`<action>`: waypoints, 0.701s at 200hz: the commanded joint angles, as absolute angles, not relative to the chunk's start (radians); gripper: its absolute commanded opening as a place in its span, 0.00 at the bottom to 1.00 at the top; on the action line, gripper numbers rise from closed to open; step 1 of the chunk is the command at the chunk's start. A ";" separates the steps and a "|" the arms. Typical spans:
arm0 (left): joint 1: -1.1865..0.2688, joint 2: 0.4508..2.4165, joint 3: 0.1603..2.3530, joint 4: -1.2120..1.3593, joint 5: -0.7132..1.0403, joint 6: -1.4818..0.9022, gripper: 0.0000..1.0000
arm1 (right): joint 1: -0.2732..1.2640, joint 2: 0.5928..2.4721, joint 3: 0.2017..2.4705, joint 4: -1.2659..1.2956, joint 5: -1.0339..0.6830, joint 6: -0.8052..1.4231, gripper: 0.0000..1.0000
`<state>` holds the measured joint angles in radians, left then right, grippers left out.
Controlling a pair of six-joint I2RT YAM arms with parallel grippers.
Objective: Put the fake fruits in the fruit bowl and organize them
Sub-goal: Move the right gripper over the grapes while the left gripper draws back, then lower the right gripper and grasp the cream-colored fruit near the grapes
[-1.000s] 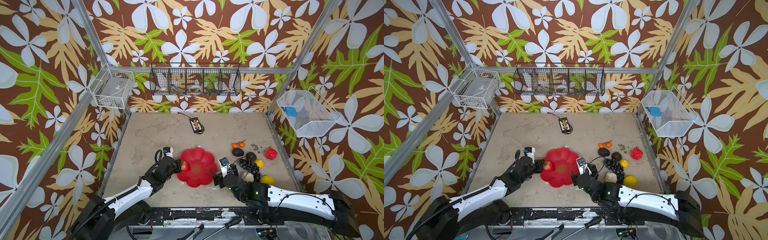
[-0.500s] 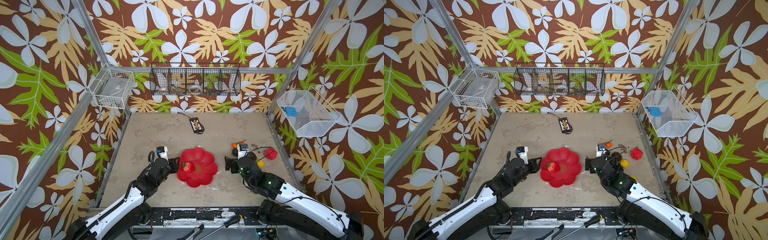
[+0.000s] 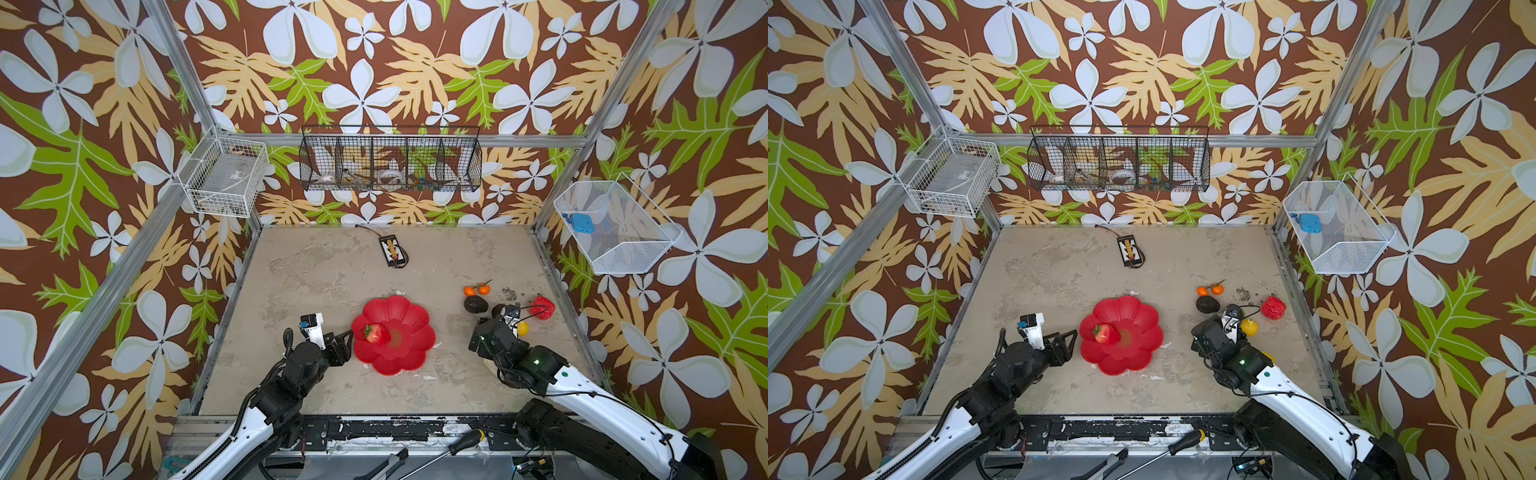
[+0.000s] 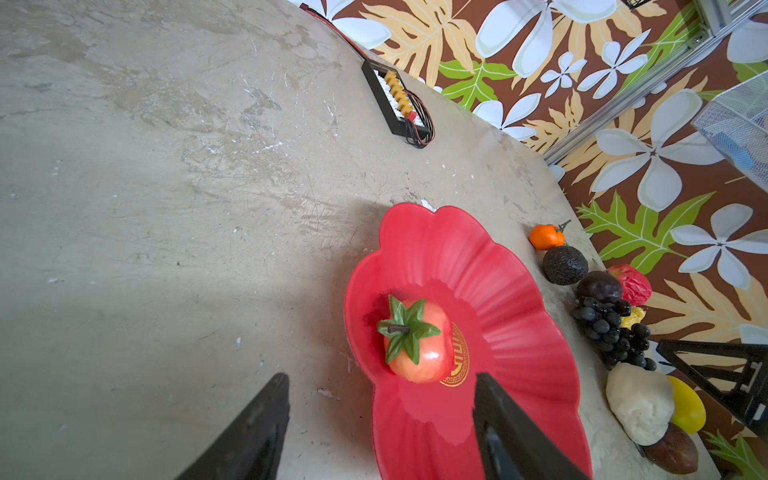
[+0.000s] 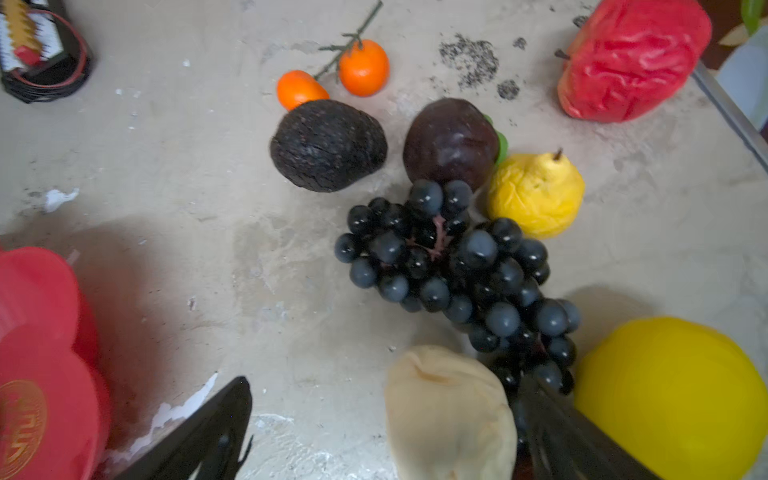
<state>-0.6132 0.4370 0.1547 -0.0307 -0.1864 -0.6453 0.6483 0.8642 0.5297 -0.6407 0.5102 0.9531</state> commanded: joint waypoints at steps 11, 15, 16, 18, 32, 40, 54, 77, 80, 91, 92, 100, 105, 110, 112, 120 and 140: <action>-0.612 0.427 0.148 0.018 -0.190 -0.621 0.72 | 0.648 0.915 0.506 -0.681 0.518 1.026 1.00; -0.612 0.428 0.148 0.020 -0.189 -0.621 0.73 | 0.649 0.919 0.501 -0.675 0.508 1.029 1.00; -0.612 0.427 0.148 0.020 -0.189 -0.621 0.73 | 0.649 0.921 0.500 -0.674 0.505 1.028 1.00; -0.612 0.426 0.147 0.020 -0.190 -0.621 0.73 | 0.649 0.922 0.497 -0.672 0.501 1.028 1.00; -0.612 0.422 0.145 0.020 -0.191 -0.620 0.73 | 0.649 0.927 0.489 -0.670 0.485 1.035 0.98; -0.612 0.418 0.144 0.020 -0.193 -0.619 0.73 | 0.649 0.925 0.486 -0.677 0.491 1.037 0.98; -0.612 0.408 0.141 0.020 -0.195 -0.619 0.73 | 0.648 0.928 0.474 -0.680 0.500 1.038 0.98; -0.612 0.397 0.138 0.021 -0.201 -0.621 0.74 | 0.648 0.948 0.461 -0.643 0.439 1.022 0.95; -0.612 0.397 0.138 0.020 -0.202 -0.621 0.74 | 0.648 0.951 0.460 -0.640 0.430 1.022 0.95; -0.612 0.396 0.138 0.020 -0.204 -0.622 0.74 | 0.649 0.958 0.456 -0.626 0.410 1.020 0.95; -0.612 0.396 0.138 0.020 -0.204 -0.623 0.74 | 0.648 0.959 0.456 -0.626 0.409 1.019 0.95; -0.612 0.396 0.138 0.017 -0.207 -0.623 0.74 | 0.650 0.963 0.461 -0.622 0.405 1.016 0.95; -0.612 0.395 0.138 0.016 -0.209 -0.626 0.74 | 0.650 0.963 0.462 -0.617 0.404 1.012 0.95; -0.612 0.394 0.138 0.015 -0.210 -0.626 0.74 | 0.650 0.963 0.460 -0.609 0.400 1.008 0.95; -0.612 0.393 0.137 0.015 -0.211 -0.626 0.74 | 0.650 0.963 0.458 -0.605 0.398 1.006 0.95; -0.612 0.391 0.138 0.014 -0.213 -0.626 0.74 | 0.650 0.960 0.452 -0.584 0.383 0.998 0.95; -0.612 0.387 0.136 0.015 -0.215 -0.626 0.75 | 0.652 0.954 0.443 -0.546 0.332 0.991 0.89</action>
<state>-0.6132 0.3908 0.1371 -0.0002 -0.2024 -0.6273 0.6487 0.9588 0.4515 -0.6018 0.3912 1.0103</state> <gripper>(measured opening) 0.744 0.921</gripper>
